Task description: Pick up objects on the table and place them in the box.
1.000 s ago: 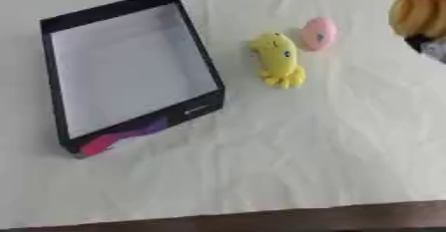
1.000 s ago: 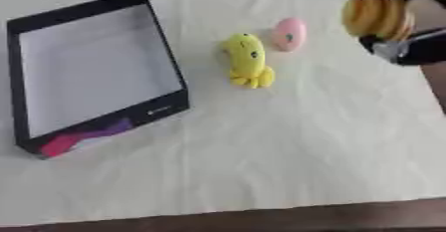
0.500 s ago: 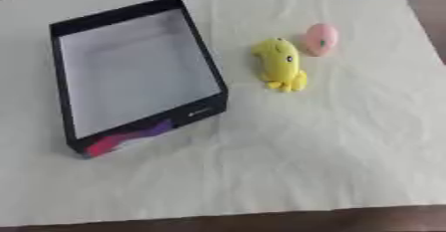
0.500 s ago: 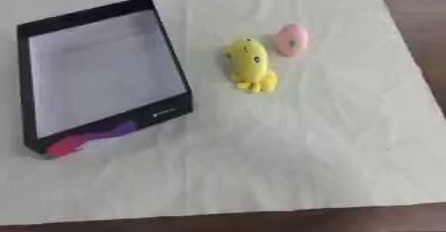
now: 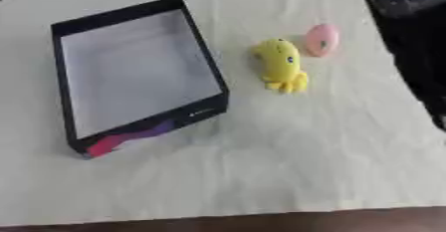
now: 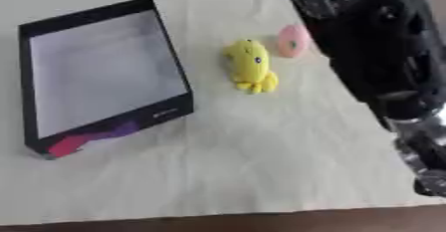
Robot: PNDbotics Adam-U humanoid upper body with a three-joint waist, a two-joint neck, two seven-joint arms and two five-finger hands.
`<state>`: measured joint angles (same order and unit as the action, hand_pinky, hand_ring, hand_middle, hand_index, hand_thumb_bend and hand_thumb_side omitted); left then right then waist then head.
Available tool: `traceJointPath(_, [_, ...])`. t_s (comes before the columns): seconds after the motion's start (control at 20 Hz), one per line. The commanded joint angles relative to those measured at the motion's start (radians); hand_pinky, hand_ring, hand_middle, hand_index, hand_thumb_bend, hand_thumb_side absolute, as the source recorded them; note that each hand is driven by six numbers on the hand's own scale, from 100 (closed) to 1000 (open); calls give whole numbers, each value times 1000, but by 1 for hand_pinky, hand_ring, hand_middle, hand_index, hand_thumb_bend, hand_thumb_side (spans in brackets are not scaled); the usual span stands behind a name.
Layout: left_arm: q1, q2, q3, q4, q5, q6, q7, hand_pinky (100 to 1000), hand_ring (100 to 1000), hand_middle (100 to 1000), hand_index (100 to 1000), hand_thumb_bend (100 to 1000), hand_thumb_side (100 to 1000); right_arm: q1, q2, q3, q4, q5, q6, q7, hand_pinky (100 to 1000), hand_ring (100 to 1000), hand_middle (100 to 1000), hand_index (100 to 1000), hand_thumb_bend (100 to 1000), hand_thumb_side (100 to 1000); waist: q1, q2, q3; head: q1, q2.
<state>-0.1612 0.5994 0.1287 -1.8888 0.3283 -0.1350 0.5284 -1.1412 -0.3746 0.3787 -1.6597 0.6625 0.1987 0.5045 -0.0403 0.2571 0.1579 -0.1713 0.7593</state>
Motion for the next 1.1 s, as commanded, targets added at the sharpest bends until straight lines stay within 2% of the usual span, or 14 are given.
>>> traceJointPath(0.05, [-16, 48, 23, -24, -6, -6, 7, 775, 853, 876, 865, 428, 636, -35, 66, 11, 88, 66, -32, -9, 641, 543, 470, 626, 364, 100, 10, -38, 7, -15, -1])
traceJointPath(0.2, [-16, 56, 29, -25, -9, -8, 12, 776, 853, 876, 865, 429, 634, -37, 126, 19, 141, 113, -54, -19, 640, 543, 471, 627, 364, 100, 12, -38, 14, -19, -4])
traceJointPath(0.4, [-15, 58, 30, -27, -10, -9, 15, 776, 853, 876, 865, 429, 635, -29, 161, 28, 179, 139, -71, -17, 639, 543, 472, 627, 364, 100, 11, -36, 20, -21, 3])
traceJointPath(0.75, [-13, 55, 33, -28, -12, -10, 18, 777, 853, 875, 865, 430, 637, 16, 175, 52, 193, 126, -87, 4, 635, 542, 472, 627, 365, 100, 7, -30, 23, -14, 11])
traceJointPath(0.8, [-13, 54, 34, -27, -12, -10, 19, 777, 853, 875, 865, 429, 633, 22, 176, 55, 192, 121, -87, 11, 635, 542, 471, 627, 393, 100, 6, -29, 23, -12, 11])
traceJointPath(0.85, [-13, 54, 34, -27, -12, -10, 19, 777, 853, 875, 865, 429, 638, 26, 177, 59, 192, 117, -87, 16, 635, 543, 472, 627, 365, 100, 5, -29, 22, -11, 11])
traceJointPath(1.1, [-15, 51, 32, -28, -12, -9, 17, 777, 852, 875, 864, 429, 637, 38, 188, 81, 203, 106, -92, 42, 648, 554, 482, 638, 367, 100, 2, -28, 24, -13, 11])
